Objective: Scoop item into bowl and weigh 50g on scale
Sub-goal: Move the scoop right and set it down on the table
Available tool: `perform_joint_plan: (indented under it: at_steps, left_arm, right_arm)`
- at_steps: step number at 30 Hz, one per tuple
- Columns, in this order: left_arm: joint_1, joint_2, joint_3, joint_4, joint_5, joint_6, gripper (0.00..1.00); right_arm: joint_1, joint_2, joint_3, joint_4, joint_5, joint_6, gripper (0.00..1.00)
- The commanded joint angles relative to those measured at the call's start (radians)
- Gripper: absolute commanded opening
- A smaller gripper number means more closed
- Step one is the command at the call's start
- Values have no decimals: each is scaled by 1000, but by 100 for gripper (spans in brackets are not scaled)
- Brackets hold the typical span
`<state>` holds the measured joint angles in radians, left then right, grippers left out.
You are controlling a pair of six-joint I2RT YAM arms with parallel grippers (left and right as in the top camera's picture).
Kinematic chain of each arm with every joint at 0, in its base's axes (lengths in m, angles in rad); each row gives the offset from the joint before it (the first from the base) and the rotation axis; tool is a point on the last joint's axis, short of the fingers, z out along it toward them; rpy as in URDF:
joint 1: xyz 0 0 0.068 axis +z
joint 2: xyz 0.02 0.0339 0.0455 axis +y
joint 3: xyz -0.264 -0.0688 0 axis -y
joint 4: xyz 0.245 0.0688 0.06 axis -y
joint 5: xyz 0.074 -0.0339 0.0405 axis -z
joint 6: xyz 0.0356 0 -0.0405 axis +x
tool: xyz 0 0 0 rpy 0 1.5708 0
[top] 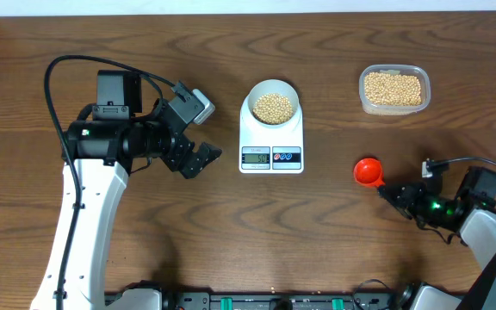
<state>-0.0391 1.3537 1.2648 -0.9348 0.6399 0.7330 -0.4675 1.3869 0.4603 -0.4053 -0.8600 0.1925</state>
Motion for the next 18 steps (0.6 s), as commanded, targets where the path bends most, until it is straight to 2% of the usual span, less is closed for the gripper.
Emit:
perform_joint_plan:
  at_steps: [1,5,7,8,9,18]
  left_arm:
    - [4,-9,29,-3,-5,-2,98]
    - [4,-9,29,-3,-5,-2,98]
    - [4,-9,29,-3,-5,-2,98]
    - [4,-9,29,-3,-5,-2,98]
    - [4,-9,29,-3,-5,-2,98]
    - [4,-9,29,-3,-5,-2,98]
  right_arm:
    - [-6,1,-23,-2,76,47,20]
    - [-6,1,-23,4,91,47,45]
    - [-6,1,-23,11,114,46,62]
    - [-6,1,-23,23,134,46,88]
    - [-6,1,-23,35,145,46,99]
    - [-6,-5,-5,126,357,46,99]
